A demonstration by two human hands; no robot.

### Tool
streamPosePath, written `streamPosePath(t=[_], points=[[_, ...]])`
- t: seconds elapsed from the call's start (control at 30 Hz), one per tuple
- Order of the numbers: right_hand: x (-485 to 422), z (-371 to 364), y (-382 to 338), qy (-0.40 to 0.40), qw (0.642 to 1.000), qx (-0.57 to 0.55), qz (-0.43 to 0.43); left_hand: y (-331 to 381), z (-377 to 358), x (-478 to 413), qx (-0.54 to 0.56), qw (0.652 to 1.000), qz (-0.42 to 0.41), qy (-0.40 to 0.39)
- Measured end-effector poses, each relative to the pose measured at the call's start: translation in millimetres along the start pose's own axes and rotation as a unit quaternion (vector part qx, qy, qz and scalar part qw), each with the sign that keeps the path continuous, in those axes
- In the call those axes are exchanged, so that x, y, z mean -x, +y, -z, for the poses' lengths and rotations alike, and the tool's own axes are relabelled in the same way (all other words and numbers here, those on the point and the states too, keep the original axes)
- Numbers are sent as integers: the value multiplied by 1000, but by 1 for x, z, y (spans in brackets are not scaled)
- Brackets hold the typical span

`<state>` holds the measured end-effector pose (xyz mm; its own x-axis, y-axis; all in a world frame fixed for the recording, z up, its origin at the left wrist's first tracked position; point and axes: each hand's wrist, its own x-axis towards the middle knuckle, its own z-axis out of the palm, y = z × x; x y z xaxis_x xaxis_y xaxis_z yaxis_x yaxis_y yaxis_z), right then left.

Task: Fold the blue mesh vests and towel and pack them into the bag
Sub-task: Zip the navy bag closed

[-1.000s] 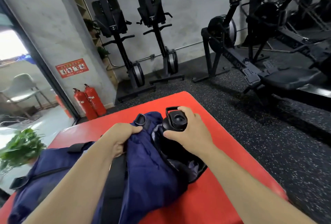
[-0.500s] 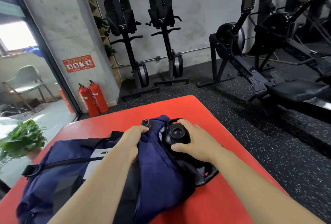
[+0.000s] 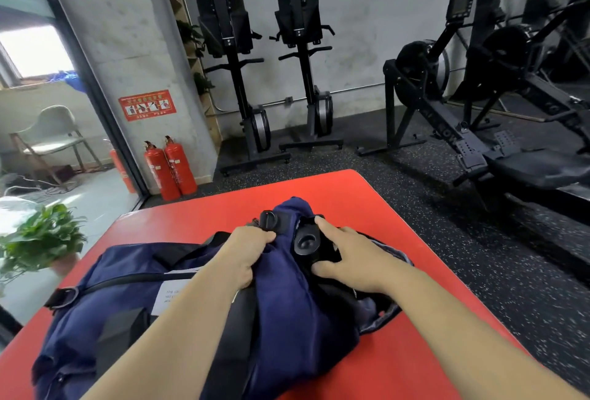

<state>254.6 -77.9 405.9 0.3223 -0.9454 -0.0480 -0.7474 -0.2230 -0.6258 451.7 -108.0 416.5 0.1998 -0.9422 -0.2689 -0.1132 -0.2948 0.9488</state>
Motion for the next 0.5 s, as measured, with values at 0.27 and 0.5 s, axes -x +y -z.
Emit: streamPosePath(t=[0.27, 0.5], points=[[-1, 1, 0, 12, 1000, -21, 18, 36, -26, 13, -286, 953, -71, 64], [-5, -2, 6, 64, 996, -55, -3, 21, -10, 7, 25, 999, 27, -29]])
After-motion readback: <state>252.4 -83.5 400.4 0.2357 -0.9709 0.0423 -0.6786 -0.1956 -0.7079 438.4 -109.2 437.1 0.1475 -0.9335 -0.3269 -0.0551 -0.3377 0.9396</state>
